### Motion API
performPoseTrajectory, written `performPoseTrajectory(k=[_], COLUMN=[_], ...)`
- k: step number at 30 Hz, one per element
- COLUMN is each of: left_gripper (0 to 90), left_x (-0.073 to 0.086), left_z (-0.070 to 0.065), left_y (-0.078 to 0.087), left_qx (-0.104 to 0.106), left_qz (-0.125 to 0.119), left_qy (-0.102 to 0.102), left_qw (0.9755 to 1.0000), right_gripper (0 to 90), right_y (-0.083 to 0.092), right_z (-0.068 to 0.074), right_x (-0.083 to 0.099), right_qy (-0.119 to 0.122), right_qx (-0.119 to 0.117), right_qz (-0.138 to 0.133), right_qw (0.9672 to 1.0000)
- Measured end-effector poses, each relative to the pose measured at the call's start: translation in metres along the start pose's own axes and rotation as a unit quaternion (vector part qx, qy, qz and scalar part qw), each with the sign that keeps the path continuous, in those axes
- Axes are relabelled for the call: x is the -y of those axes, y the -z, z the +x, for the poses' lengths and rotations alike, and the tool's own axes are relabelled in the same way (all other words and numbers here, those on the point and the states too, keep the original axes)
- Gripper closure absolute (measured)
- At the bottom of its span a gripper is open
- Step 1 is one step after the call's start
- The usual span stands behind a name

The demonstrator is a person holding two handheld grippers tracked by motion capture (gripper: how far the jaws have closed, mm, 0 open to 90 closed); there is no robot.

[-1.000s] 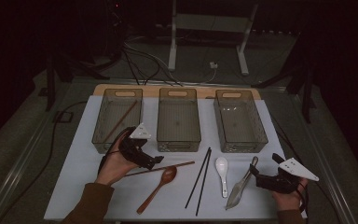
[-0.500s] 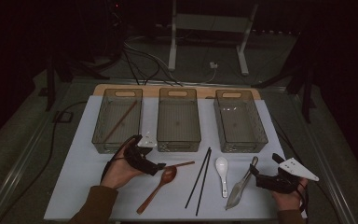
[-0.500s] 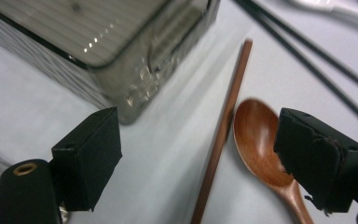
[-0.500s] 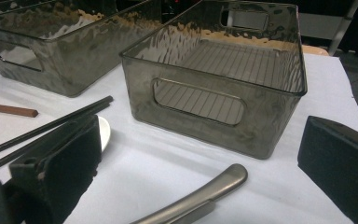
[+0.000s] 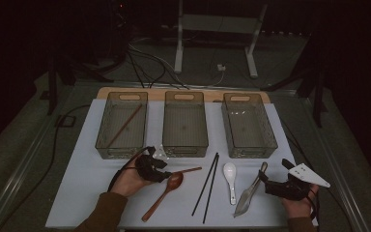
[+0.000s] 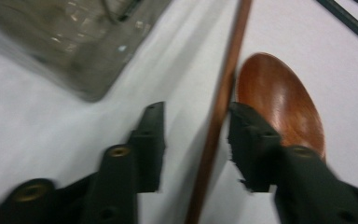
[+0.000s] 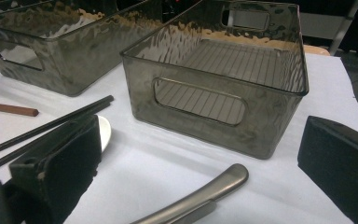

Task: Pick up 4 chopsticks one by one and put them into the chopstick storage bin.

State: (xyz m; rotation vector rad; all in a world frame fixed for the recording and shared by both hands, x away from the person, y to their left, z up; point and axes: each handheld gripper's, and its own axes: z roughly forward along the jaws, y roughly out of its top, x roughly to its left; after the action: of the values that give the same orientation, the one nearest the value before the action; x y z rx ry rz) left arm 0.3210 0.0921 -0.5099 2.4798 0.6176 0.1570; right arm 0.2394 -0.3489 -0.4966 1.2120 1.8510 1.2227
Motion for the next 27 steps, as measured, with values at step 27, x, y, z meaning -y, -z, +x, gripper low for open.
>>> performPoseTrajectory(k=[27], left_gripper=[86.0], left_x=[-0.0078], left_z=[0.0025], left_y=[-0.0009], left_qx=[0.008], left_qz=[0.025], left_qy=[-0.053], left_qw=[0.9983], right_gripper=[0.0], right_y=[-0.0007], right_z=[-0.0003], right_x=[0.0006], right_qy=[0.000], right_qx=[0.001], right_qz=[0.003], right_qw=[1.0000])
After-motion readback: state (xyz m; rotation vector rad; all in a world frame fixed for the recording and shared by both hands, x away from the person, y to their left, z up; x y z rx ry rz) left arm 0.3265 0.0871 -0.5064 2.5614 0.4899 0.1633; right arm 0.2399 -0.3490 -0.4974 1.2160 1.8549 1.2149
